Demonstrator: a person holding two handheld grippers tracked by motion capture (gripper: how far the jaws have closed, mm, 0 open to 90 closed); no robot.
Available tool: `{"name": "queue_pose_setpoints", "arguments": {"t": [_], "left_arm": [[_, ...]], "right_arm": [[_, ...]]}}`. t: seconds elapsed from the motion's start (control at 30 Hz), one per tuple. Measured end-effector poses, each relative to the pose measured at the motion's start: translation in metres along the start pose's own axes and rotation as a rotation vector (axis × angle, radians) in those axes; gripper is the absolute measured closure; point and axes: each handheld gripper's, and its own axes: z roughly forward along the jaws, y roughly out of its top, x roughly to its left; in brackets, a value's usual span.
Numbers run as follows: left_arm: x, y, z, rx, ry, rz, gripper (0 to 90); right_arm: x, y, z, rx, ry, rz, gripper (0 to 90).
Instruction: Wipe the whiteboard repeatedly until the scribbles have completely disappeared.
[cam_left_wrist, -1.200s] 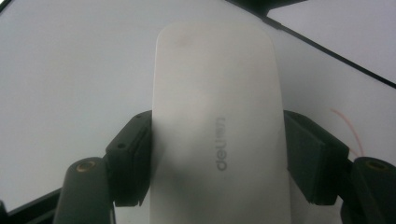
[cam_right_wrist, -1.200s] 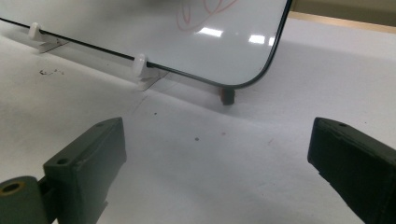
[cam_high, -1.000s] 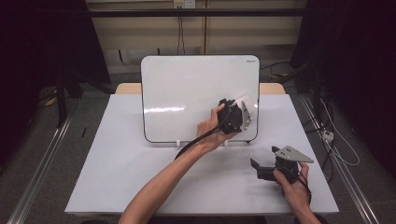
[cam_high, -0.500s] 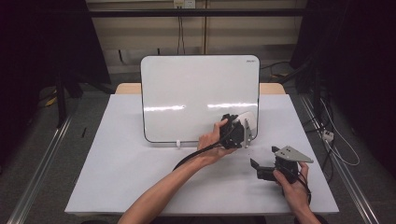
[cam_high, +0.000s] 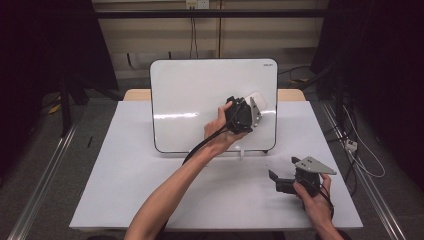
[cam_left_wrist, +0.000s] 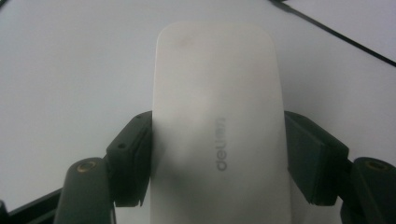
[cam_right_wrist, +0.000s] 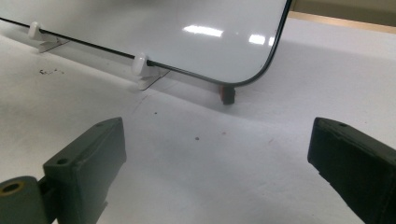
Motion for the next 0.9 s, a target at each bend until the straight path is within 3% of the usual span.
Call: {"name": "queue_pose_setpoints", "arguments": {"t": [0.03, 0.23, 0.5, 0.77, 0.9], "left_arm": [[-0.003, 0.001, 0.0, 0.002, 0.016, 0.007, 31.1], [-0.024, -0.01, -0.004, 0.01, -0.019, 0.056, 31.0], [-0.067, -0.029, -0.012, 0.039, -0.072, 0.213, 30.9], [-0.066, -0.033, -0.015, 0.038, -0.085, 0.204, 31.1], [-0.053, -0.032, -0.015, 0.044, -0.061, 0.148, 31.1]], "right_arm": [[0.0, 0.0, 0.0, -0.001, 0.0, -0.002, 4.3], [0.001, 0.0, 0.0, 0.002, -0.001, 0.002, 4.2], [0.002, 0.001, 0.001, 0.002, -0.001, -0.004, 4.2], [0.002, 0.001, 0.001, 0.004, 0.0, -0.005, 4.3], [0.001, 0.0, 0.0, 0.005, -0.005, 0.002, 4.2]]}}
